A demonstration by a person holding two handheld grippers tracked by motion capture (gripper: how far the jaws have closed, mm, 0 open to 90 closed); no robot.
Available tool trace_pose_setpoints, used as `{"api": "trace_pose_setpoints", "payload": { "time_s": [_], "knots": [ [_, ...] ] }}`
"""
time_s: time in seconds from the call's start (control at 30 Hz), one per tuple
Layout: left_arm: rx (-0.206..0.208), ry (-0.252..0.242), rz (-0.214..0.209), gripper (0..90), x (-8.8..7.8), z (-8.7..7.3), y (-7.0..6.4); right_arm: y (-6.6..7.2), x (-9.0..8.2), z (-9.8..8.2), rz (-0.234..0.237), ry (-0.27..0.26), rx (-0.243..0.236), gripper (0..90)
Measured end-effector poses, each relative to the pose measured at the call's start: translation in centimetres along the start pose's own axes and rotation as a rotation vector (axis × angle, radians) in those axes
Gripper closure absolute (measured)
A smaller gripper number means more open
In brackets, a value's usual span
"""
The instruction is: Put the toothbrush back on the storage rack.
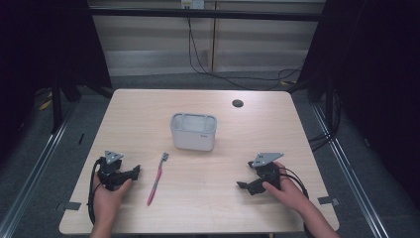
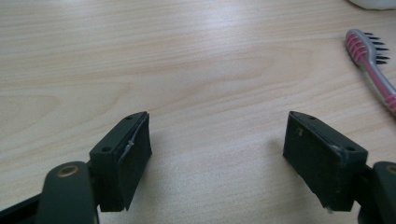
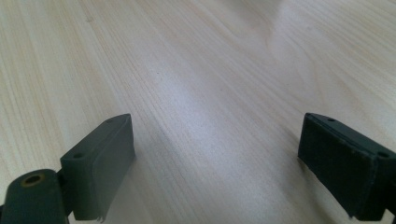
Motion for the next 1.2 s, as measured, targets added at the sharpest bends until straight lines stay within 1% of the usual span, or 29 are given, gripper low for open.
{"api": "trace_pose_setpoints", "payload": {
  "time_s": [0.2,0.23,0.3,0.37,0.4,0.43,0.47,0.5,0.53,0.6,0.67,0.7,0.83,0.9,0.93,0.97,1.07,1.1,1.13,1.2],
  "knots": [
    [0.001,0.003,-0.001,22.8,0.0,0.0,0.0,0.0,0.0,0.0,0.000,0.000,0.000,10.2],
    [-0.005,0.002,0.001,22.8,0.0,0.0,0.0,0.0,0.0,0.0,0.000,0.000,0.000,10.2],
    [-0.024,0.024,0.002,22.6,0.0,0.2,0.0,0.0,0.0,0.0,0.001,0.001,0.003,10.3],
    [-0.058,0.075,0.000,22.6,-0.2,0.6,-0.1,0.0,0.0,0.0,0.001,-0.001,0.002,10.3],
    [-0.079,0.099,-0.009,22.8,-0.3,0.7,-0.3,0.0,0.0,0.0,0.001,0.001,0.003,10.2],
    [-0.073,0.130,-0.021,23.7,-0.4,0.9,-0.4,0.0,0.0,0.0,0.001,0.001,0.002,10.3],
    [-0.076,0.163,-0.031,26.3,-0.5,1.1,-0.5,0.0,0.0,0.0,0.001,0.001,0.003,10.3],
    [-0.076,0.197,-0.048,29.2,-0.6,1.3,-0.6,0.0,0.0,0.0,0.002,-0.002,-0.001,10.3],
    [-0.078,0.231,-0.072,29.9,-0.8,1.5,-0.7,0.0,0.0,0.0,0.002,-0.001,-0.001,10.3],
    [-0.067,0.271,-0.083,30.4,-1.1,2.1,-0.9,0.0,0.0,0.0,0.001,-0.002,-0.003,10.2],
    [-0.069,0.301,-0.106,30.4,-1.3,2.8,-1.4,0.0,0.0,0.0,0.001,-0.002,-0.003,10.2],
    [-0.056,0.327,-0.120,30.4,-1.4,3.0,-1.6,0.0,0.0,0.0,0.002,-0.002,-0.002,10.2],
    [-0.025,0.396,-0.158,30.5,-1.3,3.7,-2.8,0.0,0.0,0.0,0.002,-0.002,-0.002,10.2],
    [-0.005,0.410,-0.162,31.3,-1.2,4.1,-3.3,0.0,0.0,0.0,0.002,-0.001,-0.002,10.2],
    [0.003,0.419,-0.173,31.5,-1.2,4.4,-3.5,0.0,0.0,0.0,0.002,-0.001,-0.002,10.2],
    [-0.008,0.420,-0.177,31.9,-1.2,4.6,-3.8,0.0,0.0,0.0,0.002,-0.002,-0.004,10.2],
    [0.017,0.441,-0.192,32.1,-1.0,5.2,-4.6,0.0,0.0,0.0,0.002,-0.001,-0.003,10.2],
    [0.010,0.449,-0.197,32.4,-0.9,5.3,-5.0,0.0,0.0,0.0,0.002,-0.002,-0.004,10.2],
    [0.026,0.458,-0.204,32.8,-0.8,5.5,-5.2,0.0,0.0,0.0,0.002,-0.002,-0.004,10.2],
    [0.024,0.470,-0.212,33.3,-0.6,5.6,-5.7,0.0,0.0,0.0,0.002,0.001,0.000,10.2]
  ]
}}
Point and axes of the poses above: each handheld gripper's, and its own axes: x roughly forward along the jaws, z roughly out of its top, y roughly to its left, the point moved 5 cm from there along x, roughly forward along the jaws, and after that the axes turned 1 degree about -y, right-handed, at the moved point
